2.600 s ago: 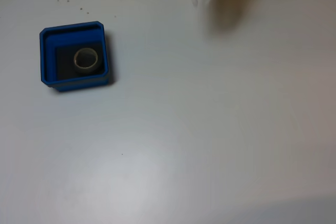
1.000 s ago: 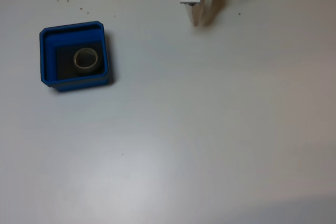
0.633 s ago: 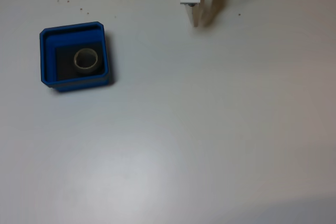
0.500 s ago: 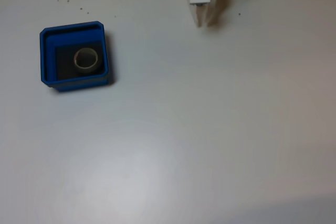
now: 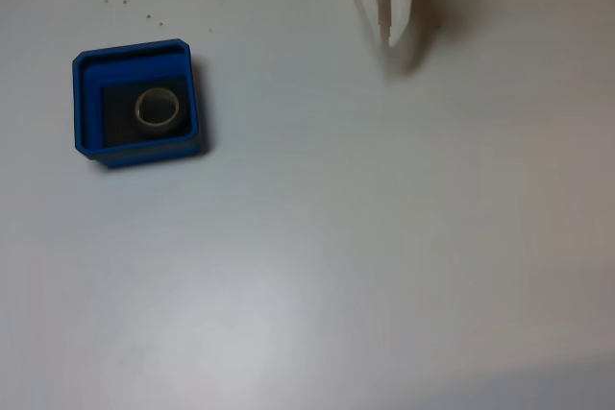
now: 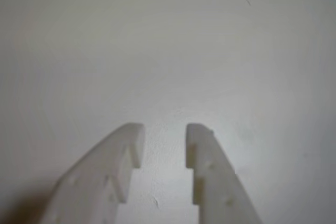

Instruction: Pick the black tape roll and drop it in the blue box

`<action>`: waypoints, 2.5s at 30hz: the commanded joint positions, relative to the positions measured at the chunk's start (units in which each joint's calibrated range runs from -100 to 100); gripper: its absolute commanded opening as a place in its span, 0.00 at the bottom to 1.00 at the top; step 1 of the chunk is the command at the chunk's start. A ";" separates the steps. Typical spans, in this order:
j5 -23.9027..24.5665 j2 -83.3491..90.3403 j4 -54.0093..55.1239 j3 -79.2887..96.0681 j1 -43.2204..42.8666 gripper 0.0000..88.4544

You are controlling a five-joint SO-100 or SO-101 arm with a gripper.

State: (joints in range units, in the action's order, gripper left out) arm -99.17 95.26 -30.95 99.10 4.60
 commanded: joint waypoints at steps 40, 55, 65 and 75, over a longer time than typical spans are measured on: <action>0.48 4.16 16.27 0.90 -0.45 0.02; 0.30 3.99 24.02 0.90 -0.74 0.02; -0.13 3.49 23.94 0.90 -0.74 0.02; -0.13 3.49 23.94 0.90 -0.74 0.02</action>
State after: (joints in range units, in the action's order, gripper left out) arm -99.00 95.26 -8.29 99.10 3.51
